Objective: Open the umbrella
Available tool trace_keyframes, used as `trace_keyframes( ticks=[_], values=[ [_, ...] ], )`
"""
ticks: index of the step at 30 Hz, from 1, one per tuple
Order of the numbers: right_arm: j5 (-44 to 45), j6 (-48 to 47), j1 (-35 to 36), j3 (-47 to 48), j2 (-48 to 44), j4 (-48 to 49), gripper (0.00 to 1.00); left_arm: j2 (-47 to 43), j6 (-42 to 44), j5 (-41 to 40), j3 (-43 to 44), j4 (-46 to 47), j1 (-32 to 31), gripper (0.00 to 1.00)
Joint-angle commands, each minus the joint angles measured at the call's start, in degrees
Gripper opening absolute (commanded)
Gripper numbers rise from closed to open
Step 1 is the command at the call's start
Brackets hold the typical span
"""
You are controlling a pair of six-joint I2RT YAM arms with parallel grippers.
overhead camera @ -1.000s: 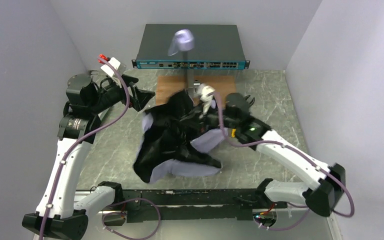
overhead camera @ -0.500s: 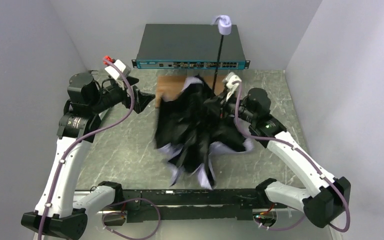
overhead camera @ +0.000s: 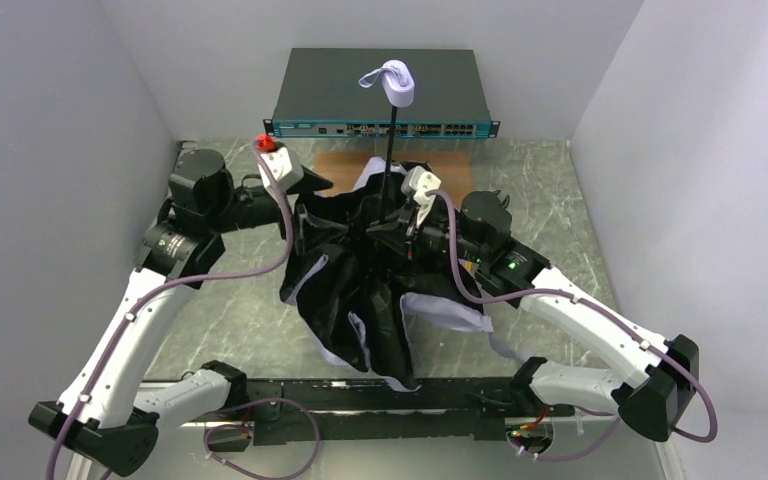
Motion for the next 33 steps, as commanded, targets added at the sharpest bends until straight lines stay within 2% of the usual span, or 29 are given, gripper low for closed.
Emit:
trace_keyframes(
  ticks=[1, 8, 16, 20, 24, 26, 28, 29, 33],
  values=[
    [-3.1, 1.2, 0.7, 0.5, -0.1, 7.4, 0.00, 0.9, -2.0, 5.1, 3.5, 5.6, -4.6, 0.90],
    [-4.4, 0.5, 1.3, 0.1, -0.3, 7.9, 0.00, 4.2, -10.3, 5.0, 5.6, 13.9, -8.3, 0.75],
    [-6.1, -1.2, 1.5, 0.0, 0.0, 8.2, 0.00, 6.3, -11.7, 6.2, 4.7, 16.4, -12.2, 0.63],
    [-7.1, -3.5, 1.9, -0.6, -0.4, 8.4, 0.00, 7.5, -11.9, 6.3, 5.7, 16.3, -13.0, 0.52],
    [-7.6, -5.4, 2.1, -0.9, -0.5, 8.1, 0.00, 8.4, -12.4, 7.9, 6.6, 16.1, -13.5, 0.37],
    [-7.4, -5.6, 2.1, -1.4, -0.6, 8.3, 0.00, 8.9, -11.3, 9.4, 7.6, 14.8, -13.7, 0.22],
    [-7.1, -5.8, 2.0, -1.9, -0.8, 7.7, 0.00, 9.4, -9.7, 11.7, 9.0, 12.8, -13.7, 0.02],
    [-6.9, -5.7, 2.0, -2.3, -1.0, 7.4, 0.00, 9.6, -9.4, 11.9, 9.7, 11.8, -13.8, 0.00],
    [-7.3, -4.9, 1.9, -5.2, -1.9, 6.2, 0.21, 8.8, -8.7, 12.5, 10.2, 11.5, -13.8, 0.00]
  ],
)
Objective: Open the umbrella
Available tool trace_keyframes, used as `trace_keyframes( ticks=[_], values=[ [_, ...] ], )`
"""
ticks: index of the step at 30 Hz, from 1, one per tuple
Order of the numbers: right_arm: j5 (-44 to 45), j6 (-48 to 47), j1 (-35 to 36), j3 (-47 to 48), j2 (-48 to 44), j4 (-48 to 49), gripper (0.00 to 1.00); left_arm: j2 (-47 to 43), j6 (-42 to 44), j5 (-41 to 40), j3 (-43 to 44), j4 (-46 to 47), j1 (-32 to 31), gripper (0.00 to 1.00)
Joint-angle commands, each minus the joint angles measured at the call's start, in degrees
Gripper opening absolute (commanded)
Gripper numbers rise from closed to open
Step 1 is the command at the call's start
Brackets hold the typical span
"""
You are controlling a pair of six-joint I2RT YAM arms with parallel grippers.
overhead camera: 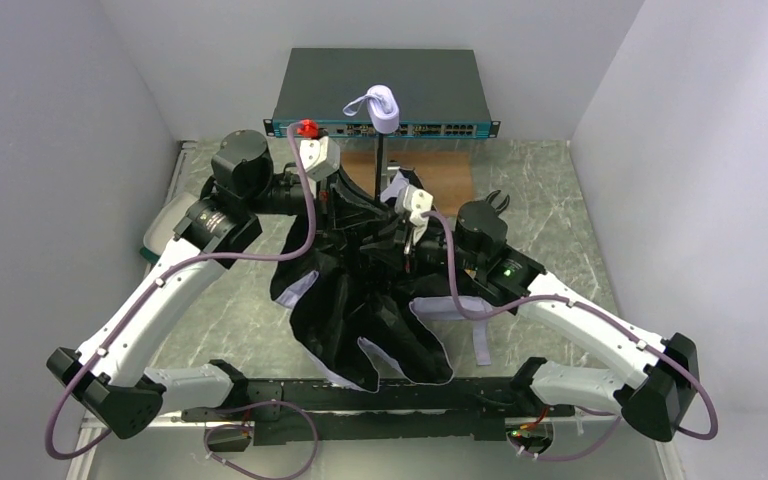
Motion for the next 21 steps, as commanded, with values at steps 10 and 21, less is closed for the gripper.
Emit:
trace_keyframes(
  ticks=[10, 21],
  values=[
    [-4.8, -5.6, -1.3, -4.3, 3.1, 3.7, 0.24, -1.7, -3.4, 4.3, 6.1, 5.3, -0.4, 0.00],
    [-7.8, -10.5, -2.1, -8.4, 5.6, 0.9, 0.24, -2.0, -5.8, 4.5, 10.6, 6.9, -0.3, 0.00]
  ],
)
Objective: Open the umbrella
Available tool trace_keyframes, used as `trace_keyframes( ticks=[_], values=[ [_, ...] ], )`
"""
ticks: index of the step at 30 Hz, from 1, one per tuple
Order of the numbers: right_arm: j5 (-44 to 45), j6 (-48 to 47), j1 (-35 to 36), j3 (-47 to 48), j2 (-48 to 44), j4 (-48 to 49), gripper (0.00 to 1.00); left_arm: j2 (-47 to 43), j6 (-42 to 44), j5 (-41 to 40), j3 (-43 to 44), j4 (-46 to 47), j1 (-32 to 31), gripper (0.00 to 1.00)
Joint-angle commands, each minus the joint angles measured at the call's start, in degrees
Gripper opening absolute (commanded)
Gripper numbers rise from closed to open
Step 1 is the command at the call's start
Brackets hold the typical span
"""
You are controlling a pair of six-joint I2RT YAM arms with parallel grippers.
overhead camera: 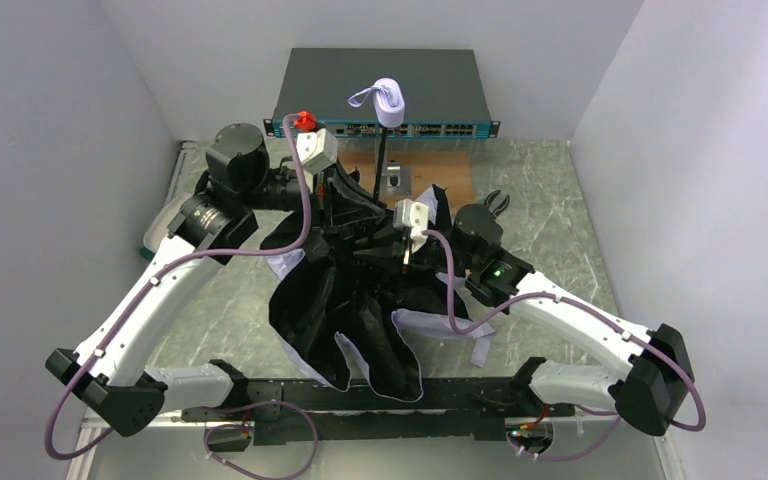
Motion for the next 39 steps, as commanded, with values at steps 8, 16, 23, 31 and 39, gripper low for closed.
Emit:
trace_keyframes(
  ticks=[8, 16, 23, 31, 39],
  values=[
    [-0.7, -6.3, -1.5, -6.2, 4.0, -11.1, 0.26, -3.3, -4.8, 3.5, 7.5, 10.9, -0.5, 0.00],
    [-1.4, -7.0, -2.2, -7.3, 5.6, -12.2, 0.30, -3.4, -5.5, 3.8, 9.2, 11.6, -0.5, 0.00],
    [-3.1, -7.5, -3.0, -7.9, 7.0, -13.5, 0.31, -3.7, -5.6, 4.3, 10.3, 11.8, -0.5, 0.00],
    [-5.2, -8.5, -3.1, -7.6, 8.5, -16.1, 0.37, -4.0, -4.2, 4.2, 10.6, 11.1, -0.5, 0.00],
    [-6.2, -10.3, -3.2, -7.3, 9.7, -19.0, 0.37, -4.0, -3.4, 3.5, 11.1, 11.1, -0.5, 0.00]
  ],
)
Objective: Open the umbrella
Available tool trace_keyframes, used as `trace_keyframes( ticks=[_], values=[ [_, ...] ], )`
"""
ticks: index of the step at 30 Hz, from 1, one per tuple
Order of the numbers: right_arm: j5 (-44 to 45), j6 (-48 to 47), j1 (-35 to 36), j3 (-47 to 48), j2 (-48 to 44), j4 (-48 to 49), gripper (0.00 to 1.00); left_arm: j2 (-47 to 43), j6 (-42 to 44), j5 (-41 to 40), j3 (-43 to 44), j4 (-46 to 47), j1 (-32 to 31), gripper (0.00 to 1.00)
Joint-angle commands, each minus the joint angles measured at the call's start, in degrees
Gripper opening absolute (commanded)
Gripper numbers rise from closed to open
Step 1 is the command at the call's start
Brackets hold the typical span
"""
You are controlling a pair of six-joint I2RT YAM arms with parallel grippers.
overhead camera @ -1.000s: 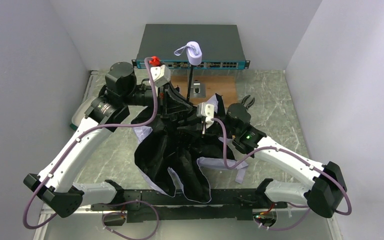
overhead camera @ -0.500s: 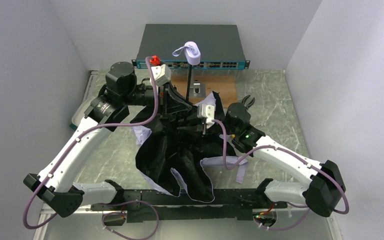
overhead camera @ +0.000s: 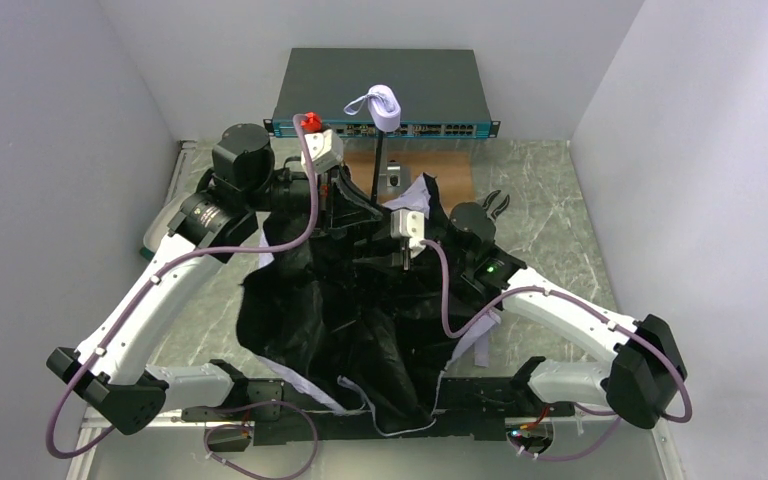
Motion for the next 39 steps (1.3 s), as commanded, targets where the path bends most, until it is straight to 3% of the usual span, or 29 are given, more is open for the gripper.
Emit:
trace_keyframes(
  ticks=[1, 9, 15, 19, 20, 24, 26, 30, 34, 36, 39],
  values=[
    [1.0, -3.8, -1.1, -5.2, 5.7, -22.5, 0.37, -4.3, -3.9, 5.7, 10.1, 17.0, -0.7, 0.00],
    [1.9, -4.3, -1.4, -5.8, 5.3, -22.7, 0.34, -4.9, -4.0, 5.6, 8.9, 17.4, -0.7, 0.00],
    [3.1, -5.0, -3.6, -5.9, 3.6, -24.8, 0.00, -6.5, -0.1, 4.2, 7.3, 13.9, -0.7, 0.00],
    [4.7, -6.7, -6.2, -4.5, 1.7, -29.6, 0.00, -10.1, 8.0, -2.3, 3.6, 8.2, -0.7, 0.00],
    [5.2, -7.2, -6.8, -3.7, 1.6, -31.5, 0.00, -10.9, 9.5, -4.7, 2.5, 6.9, -0.7, 0.09],
    [5.5, -10.4, -9.3, -2.2, 1.1, -40.0, 0.00, -12.9, 13.0, -15.3, -0.6, 2.0, -0.7, 0.78],
    [6.0, -12.5, -10.6, -2.5, 0.6, -43.5, 0.00, -13.5, 13.6, -19.1, -1.4, -0.3, -0.6, 0.91],
    [9.4, -16.0, -13.8, -2.2, -0.7, -49.9, 0.00, -15.2, 16.3, -22.1, -2.6, -4.6, -0.5, 1.00],
    [12.4, -19.3, -16.0, 0.9, 0.1, -57.9, 0.00, -16.8, 22.4, -14.8, -2.5, -6.7, -0.8, 1.00],
    [12.9, -20.2, -16.0, 2.8, 1.2, -61.5, 0.00, -15.1, 29.0, -13.7, 0.2, -12.3, -2.9, 0.98],
    [13.0, -20.5, -16.0, 5.8, 3.2, -64.7, 0.00, -10.0, 43.8, -19.3, 7.9, -25.2, -8.3, 0.95]
  ],
)
